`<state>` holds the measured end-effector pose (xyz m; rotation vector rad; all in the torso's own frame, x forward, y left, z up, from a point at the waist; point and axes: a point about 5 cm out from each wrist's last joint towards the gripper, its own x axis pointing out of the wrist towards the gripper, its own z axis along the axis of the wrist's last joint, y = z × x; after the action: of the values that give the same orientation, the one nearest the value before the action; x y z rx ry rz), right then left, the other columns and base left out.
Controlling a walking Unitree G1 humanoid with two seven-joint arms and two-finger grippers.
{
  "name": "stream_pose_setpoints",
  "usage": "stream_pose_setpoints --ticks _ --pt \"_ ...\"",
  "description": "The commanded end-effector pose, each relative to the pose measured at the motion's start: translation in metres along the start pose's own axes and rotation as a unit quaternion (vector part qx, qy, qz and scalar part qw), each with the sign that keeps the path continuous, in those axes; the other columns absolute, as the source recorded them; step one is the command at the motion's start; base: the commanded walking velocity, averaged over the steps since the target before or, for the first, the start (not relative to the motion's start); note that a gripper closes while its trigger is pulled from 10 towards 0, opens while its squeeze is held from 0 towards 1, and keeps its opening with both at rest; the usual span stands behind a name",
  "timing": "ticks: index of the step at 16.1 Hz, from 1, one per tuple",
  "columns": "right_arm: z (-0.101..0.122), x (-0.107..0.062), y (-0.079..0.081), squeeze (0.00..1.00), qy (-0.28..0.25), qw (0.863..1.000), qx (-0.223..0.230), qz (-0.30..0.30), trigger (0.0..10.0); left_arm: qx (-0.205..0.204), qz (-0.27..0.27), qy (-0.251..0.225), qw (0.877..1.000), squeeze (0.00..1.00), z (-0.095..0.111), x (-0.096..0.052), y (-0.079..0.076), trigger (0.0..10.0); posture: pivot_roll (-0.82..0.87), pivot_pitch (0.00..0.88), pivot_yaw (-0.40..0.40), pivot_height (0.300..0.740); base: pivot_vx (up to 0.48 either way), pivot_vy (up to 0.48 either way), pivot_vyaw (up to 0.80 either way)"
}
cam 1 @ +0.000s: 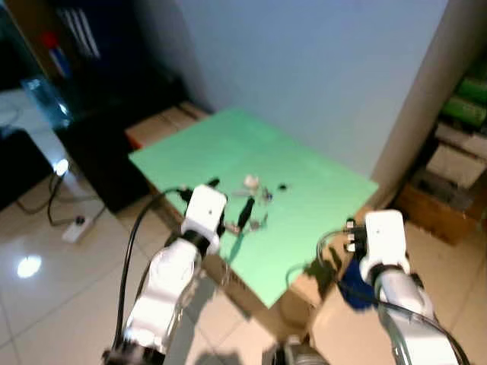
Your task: Hang keys on a hook
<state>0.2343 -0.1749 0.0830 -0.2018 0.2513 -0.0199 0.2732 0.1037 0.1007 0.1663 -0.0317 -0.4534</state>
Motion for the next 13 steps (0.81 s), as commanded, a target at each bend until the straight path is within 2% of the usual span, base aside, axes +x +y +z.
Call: stream_pose_setpoints --ticks 1,8,13 --pt "0.0022 0.0011 0.0076 0.0 -0.002 1.0 -0.002 0.016 10.0 0.007 0.015 0.008 1.0 0.0 -0.0022 -0.0018 0.008 10.0 -0.18 0.0 0.062 0.718 0.0 0.0 0.0" --pt "0.0027 0.0024 0.0096 0.0 0.0 1.0 -0.011 0.022 10.0 0.009 0.022 0.016 1.0 0.0 -0.0037 -0.0029 0.0098 10.0 -0.17 0.0 0.054 0.718 0.0 0.0 0.0" --pt "0.0024 0.003 0.0137 0.0 0.005 0.999 -0.019 0.048 10.0 0.001 0.019 0.025 1.0 0.0 -0.0057 -0.0024 0.006 10.0 -0.17 0.0 0.044 0.718 0.0 0.0 0.0"
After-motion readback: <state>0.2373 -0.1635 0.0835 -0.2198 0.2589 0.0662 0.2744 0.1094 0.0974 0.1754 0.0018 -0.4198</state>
